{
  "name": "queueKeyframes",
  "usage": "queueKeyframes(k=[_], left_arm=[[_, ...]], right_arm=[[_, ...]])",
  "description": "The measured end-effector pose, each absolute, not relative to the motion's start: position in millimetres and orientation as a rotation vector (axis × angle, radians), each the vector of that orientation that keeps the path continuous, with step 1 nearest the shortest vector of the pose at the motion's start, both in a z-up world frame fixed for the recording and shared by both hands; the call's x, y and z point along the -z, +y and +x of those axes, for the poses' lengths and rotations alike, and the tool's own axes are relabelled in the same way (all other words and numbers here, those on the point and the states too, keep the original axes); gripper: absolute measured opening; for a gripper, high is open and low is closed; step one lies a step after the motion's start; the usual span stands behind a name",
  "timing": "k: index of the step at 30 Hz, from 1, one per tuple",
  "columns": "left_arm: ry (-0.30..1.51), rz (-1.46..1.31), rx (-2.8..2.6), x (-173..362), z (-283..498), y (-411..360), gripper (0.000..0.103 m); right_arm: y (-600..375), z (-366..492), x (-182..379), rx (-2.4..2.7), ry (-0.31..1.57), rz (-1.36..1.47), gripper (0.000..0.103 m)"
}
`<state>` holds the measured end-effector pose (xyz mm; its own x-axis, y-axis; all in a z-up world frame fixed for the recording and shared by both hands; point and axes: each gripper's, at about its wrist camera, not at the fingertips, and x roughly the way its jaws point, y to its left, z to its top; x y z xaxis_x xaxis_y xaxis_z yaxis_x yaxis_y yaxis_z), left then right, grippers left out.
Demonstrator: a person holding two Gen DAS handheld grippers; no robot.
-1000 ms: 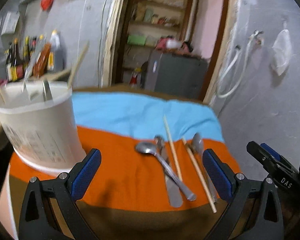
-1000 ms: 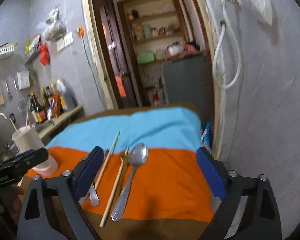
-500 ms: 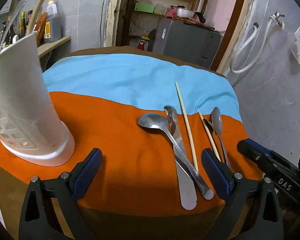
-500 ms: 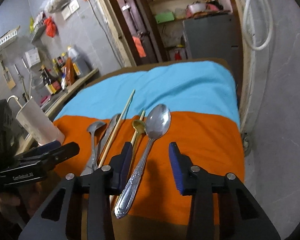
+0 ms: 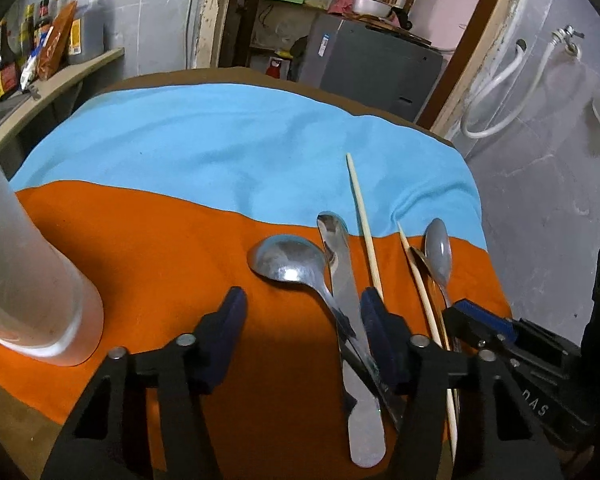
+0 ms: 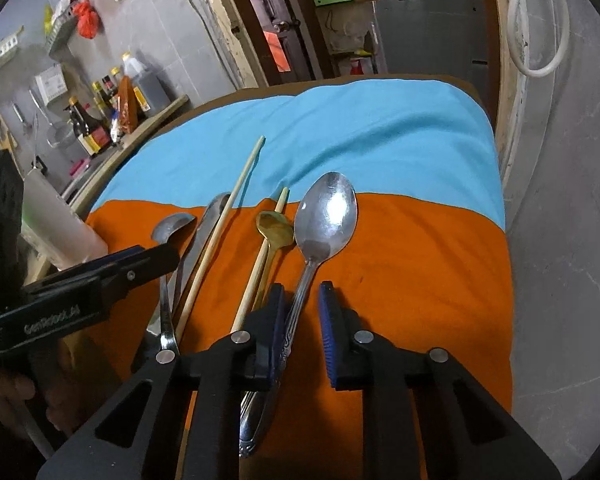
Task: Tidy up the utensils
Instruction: 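Move both tools back toward the remaining spoons and knife, then close the left tool on a silver spoon while the right tool grasps the ornate-handled spoon, then lift both spoons and carry them over the white holder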
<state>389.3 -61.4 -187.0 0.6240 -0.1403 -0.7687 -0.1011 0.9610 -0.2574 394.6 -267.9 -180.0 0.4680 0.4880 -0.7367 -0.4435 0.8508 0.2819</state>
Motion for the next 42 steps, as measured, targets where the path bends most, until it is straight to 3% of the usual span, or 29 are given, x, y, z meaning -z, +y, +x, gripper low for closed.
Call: queueKeyframes(k=[2, 4, 9, 18, 27, 42], left_arm=[[0.908, -0.318, 0.033, 187.2, 392.6, -58.9, 0.038], [0.925, -0.353, 0.063, 188.4, 396.2, -57.3, 0.022], [0.939, -0.413, 0.102, 190.7, 397.7, -49.9, 0.011], [0.961, -0.496, 0.159, 186.6, 383.3, -29.5, 0.006], [0.965, -0.569, 0.256, 179.0, 358.3, -24.7, 0.001], [0.979, -0.496, 0.313, 171.5, 320.7, -29.6, 0.0]], right_arm=[[-265.2, 396.9, 179.2, -0.573, 0.923, 0.043, 0.016], [-261.8, 398.4, 178.3, -0.566, 0.923, 0.02, 0.016], [-247.4, 400.2, 176.7, -0.53, 0.921, -0.084, 0.016], [-247.3, 395.1, 175.9, -0.474, 0.964, -0.079, 0.016], [-246.6, 387.4, 175.3, -0.408, 0.923, -0.078, 0.005], [-265.7, 340.0, 171.9, -0.415, 0.886, 0.025, 0.004]])
